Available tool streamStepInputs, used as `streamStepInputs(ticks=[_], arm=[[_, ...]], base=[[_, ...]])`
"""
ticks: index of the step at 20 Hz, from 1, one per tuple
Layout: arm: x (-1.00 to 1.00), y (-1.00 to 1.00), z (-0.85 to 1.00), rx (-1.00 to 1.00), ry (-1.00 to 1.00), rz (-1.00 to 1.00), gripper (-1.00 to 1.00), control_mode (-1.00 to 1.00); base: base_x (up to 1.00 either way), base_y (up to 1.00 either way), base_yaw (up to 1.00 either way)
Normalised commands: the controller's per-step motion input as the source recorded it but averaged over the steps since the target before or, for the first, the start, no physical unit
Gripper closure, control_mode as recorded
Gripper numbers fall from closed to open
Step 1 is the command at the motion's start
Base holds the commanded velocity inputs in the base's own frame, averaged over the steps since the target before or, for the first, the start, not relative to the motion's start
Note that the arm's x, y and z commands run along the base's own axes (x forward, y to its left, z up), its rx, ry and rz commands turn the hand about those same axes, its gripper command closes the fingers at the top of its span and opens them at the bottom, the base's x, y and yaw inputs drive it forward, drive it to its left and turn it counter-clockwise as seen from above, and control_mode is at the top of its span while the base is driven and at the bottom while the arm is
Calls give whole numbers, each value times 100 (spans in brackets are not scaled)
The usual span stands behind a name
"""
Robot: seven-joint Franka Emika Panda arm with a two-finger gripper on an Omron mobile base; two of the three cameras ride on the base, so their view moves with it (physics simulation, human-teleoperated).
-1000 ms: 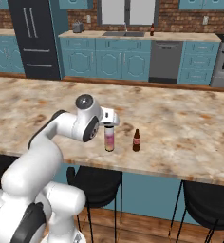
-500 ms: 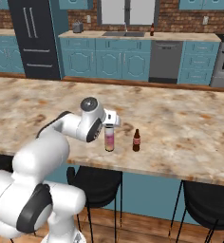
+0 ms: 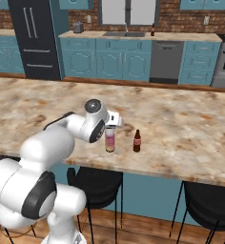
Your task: Place the large bottle from the dining counter next to the other large bottle outside the sink, and place the small bottle from the dining counter next to the other small bottle inside the sink.
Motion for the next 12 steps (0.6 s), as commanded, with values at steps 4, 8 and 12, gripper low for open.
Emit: streamStepInputs(ticks=[4,8,12], arm=[[16,-10,-6,0,0,0,-100,-100],[24,-1,-20,0,0,0,-100,-100],[27,0,-21,0,0,0,-100,-100]], base=[[0,0,0],[0,0,0],[0,0,0]])
